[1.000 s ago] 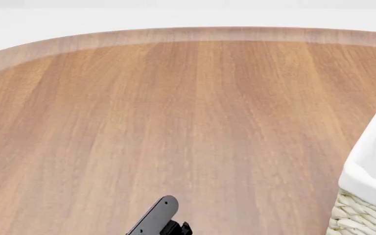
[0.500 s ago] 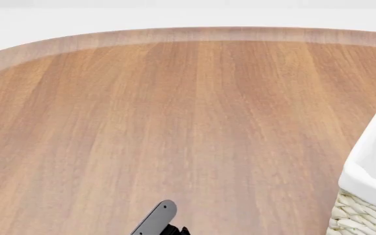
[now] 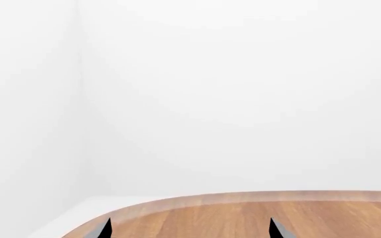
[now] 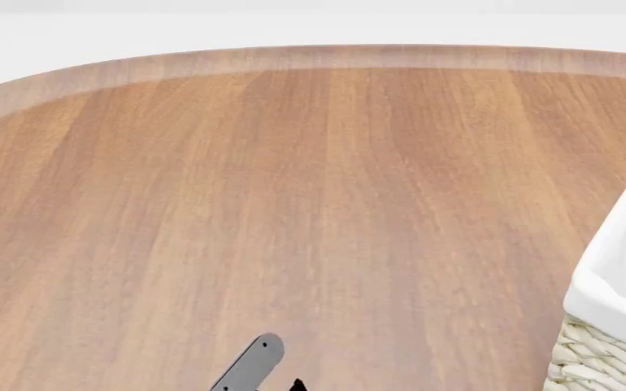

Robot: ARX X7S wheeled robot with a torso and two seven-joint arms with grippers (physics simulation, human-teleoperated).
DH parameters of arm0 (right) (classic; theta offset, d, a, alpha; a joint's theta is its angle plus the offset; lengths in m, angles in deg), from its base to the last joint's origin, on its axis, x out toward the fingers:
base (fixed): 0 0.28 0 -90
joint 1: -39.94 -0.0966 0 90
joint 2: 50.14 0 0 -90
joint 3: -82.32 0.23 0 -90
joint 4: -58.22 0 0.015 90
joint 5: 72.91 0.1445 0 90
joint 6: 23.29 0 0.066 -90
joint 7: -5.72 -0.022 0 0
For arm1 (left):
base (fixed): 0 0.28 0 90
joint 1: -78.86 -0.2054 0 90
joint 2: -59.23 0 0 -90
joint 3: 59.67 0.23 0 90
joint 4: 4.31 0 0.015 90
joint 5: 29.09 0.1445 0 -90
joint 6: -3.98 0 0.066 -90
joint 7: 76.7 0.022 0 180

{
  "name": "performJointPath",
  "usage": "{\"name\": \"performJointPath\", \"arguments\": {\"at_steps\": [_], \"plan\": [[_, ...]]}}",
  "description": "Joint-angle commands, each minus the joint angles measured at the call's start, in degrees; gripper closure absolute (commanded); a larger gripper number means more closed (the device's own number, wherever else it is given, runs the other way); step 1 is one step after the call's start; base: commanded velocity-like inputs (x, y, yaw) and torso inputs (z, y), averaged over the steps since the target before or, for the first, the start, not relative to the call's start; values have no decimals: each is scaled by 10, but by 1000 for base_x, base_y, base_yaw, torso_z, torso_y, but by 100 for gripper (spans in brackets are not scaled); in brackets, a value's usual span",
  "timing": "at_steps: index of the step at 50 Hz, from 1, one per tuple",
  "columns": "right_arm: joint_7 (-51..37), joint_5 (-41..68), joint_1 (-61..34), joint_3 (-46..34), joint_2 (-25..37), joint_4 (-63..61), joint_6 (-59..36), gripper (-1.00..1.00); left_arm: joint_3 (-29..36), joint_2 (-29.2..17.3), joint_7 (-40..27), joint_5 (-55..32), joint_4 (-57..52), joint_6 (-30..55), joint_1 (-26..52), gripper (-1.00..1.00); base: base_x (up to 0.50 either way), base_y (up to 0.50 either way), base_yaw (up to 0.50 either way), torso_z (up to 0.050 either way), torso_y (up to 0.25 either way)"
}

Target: Pick up the ketchup, and put it in the basket.

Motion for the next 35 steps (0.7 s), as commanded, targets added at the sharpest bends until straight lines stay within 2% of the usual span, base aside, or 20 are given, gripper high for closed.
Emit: {"name": "performJointPath", "arguments": {"at_steps": [1,12,21,26,35], "plan": [[21,-5,4,18,-5,-11,-1,100,-12,12,0,4,-1,10,0,-100,0,0,0,0,0],[12,0,20,27,21,-56,7,100,-3,9,-3,6,5,6,4,-100,0,0,0,0,0],[-42,10,53,83,76,-164,17,100,7,7,-6,10,9,3,5,-100,0,0,0,0,0],[-76,23,60,114,103,-226,-8,100,17,4,-9,16,12,3,8,-100,0,0,0,0,0],[-151,82,37,191,140,-345,-115,100,26,0,-10,14,21,6,22,-100,0,0,0,0,1]]}}
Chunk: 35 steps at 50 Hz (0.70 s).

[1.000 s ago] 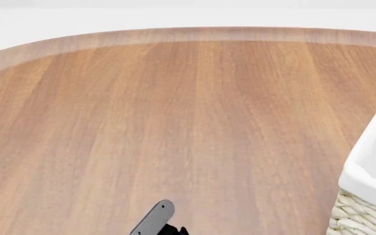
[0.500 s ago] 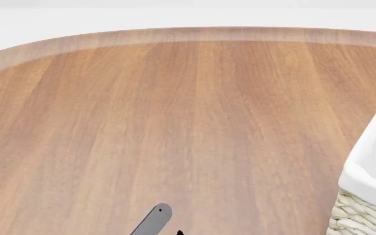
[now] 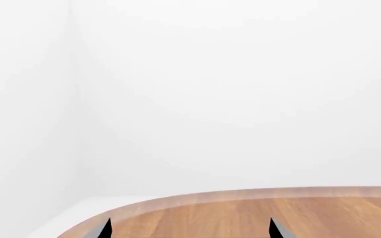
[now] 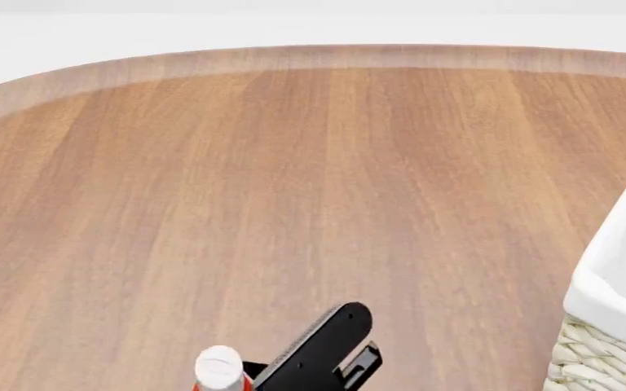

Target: Pick up the ketchup, and put it in the basket.

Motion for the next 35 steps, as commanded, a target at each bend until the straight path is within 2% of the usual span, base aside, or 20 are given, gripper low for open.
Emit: {"name": "performJointPath", "arguments": {"at_steps": [1,17,26,35], "plan": [[-58,36,-19,100,33,-128,-90,100,-6,11,2,5,10,14,15,-100,0,0,0,0,0],[-162,206,-145,254,44,-230,-286,100,0,9,-8,-6,7,20,32,-100,0,0,0,0,0],[-304,386,-309,386,22,-227,-455,100,33,18,-5,6,34,9,48,-100,0,0,0,0,0],[-407,484,-471,404,43,-149,-540,100,47,24,-5,5,38,-1,55,-100,0,0,0,0,1]]}}
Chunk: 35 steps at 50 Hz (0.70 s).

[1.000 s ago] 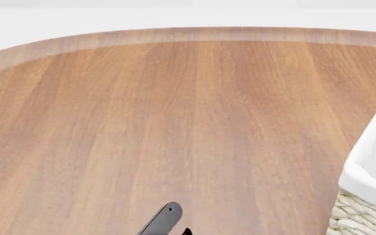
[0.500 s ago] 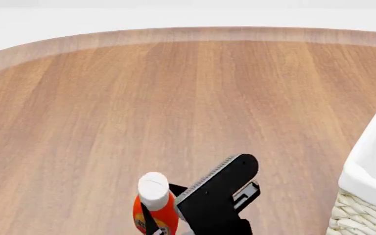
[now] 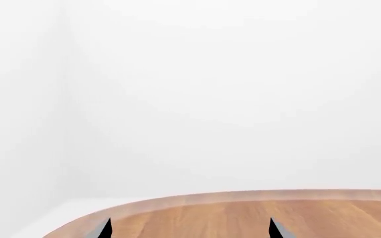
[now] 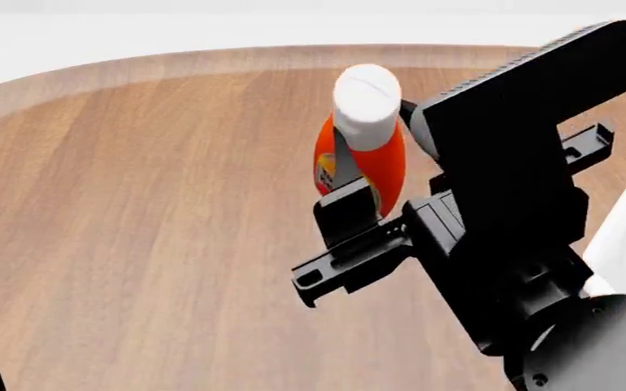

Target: Pick up the ketchup, and put it in the basket.

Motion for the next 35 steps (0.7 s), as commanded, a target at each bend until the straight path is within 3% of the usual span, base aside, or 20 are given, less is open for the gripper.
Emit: {"name": "performJointPath", "arguments": {"at_steps": [1,9,21,35], "plan": [[-122,129,-201,74,10,70,-124,100,7,25,6,8,14,-2,13,-100,0,0,0,0,0],[-158,150,-303,11,77,141,-117,100,27,32,6,10,14,-8,24,-100,0,0,0,0,0],[-119,118,-447,-94,168,229,-113,100,49,39,0,12,11,-4,40,-100,0,0,0,0,0],[-73,42,-436,-141,208,295,-50,100,36,31,-7,-8,-8,3,50,-100,0,0,0,0,1]]}}
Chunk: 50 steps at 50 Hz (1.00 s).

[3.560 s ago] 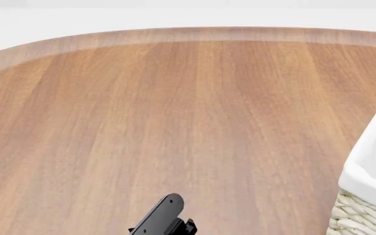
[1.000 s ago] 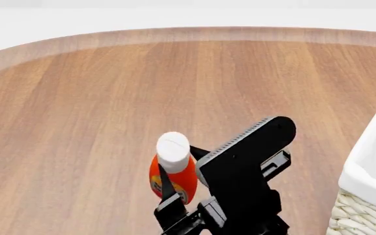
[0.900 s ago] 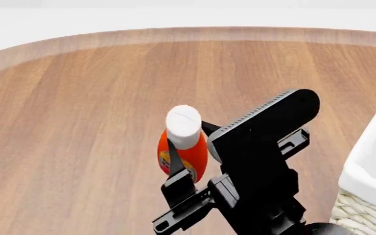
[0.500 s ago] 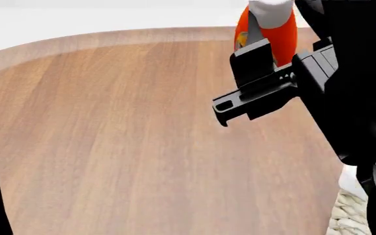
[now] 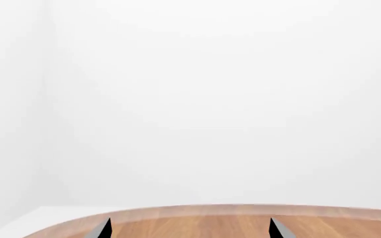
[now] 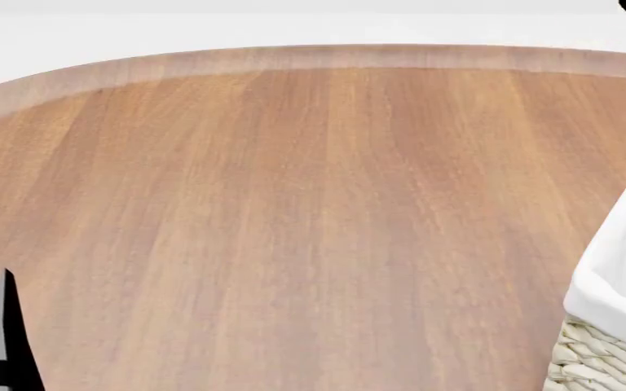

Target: Pick up the ketchup, and put it in the basket.

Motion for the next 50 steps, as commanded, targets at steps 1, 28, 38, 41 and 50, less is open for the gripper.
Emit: {"name": "performJointPath", "arguments": {"at_steps": [1,28,38,41,50], "plan": [[45,-64,-26,-20,22,69,38,100,-17,12,0,-5,-11,15,11,-100,0,0,0,0,0],[65,-107,94,-13,31,139,151,100,-48,-10,-21,-40,-43,14,-8,-100,0,0,0,0,0],[83,-139,140,-24,20,170,202,100,-24,-12,-24,-23,-25,8,-8,-100,0,0,0,0,1],[83,-146,144,-28,20,174,206,100,-26,-16,-26,-25,-30,6,-14,-100,0,0,0,0,0],[71,-171,172,-37,31,184,221,100,-13,-21,-25,-15,-20,-10,-27,-100,0,0,0,0,0]]}}
